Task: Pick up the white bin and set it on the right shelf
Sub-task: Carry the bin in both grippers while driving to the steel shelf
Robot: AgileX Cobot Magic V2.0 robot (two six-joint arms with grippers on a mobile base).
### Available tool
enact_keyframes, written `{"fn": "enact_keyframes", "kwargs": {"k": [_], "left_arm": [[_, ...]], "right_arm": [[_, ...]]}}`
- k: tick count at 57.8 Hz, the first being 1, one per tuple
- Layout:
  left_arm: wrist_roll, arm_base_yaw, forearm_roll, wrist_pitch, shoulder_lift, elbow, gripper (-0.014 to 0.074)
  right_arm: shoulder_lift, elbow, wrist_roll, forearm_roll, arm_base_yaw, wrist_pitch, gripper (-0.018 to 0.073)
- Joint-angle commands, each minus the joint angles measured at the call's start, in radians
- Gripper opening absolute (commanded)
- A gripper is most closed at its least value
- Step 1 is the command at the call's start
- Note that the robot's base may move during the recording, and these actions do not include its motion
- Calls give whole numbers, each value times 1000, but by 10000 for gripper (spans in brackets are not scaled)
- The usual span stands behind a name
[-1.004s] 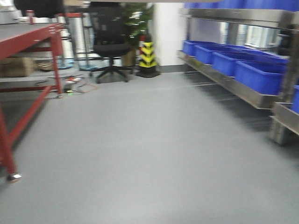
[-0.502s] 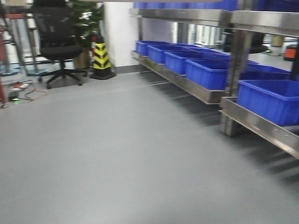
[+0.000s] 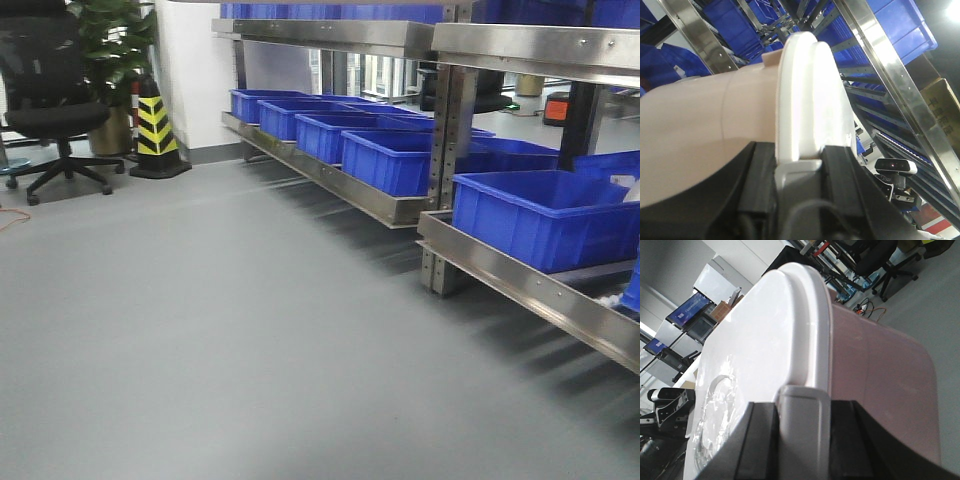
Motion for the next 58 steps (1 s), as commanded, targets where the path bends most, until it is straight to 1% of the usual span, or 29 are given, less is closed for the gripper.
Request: {"fn": "enact_keyframes", "kwargs": {"k": [1, 58], "left_arm": [[-8, -46, -108, 246, -58, -39, -116], [-8, -46, -106, 246, -58, -39, -116]], "right_arm": [[-46, -37, -9, 89, 37, 137, 57], [-46, -37, -10, 89, 36, 137, 57]]}}
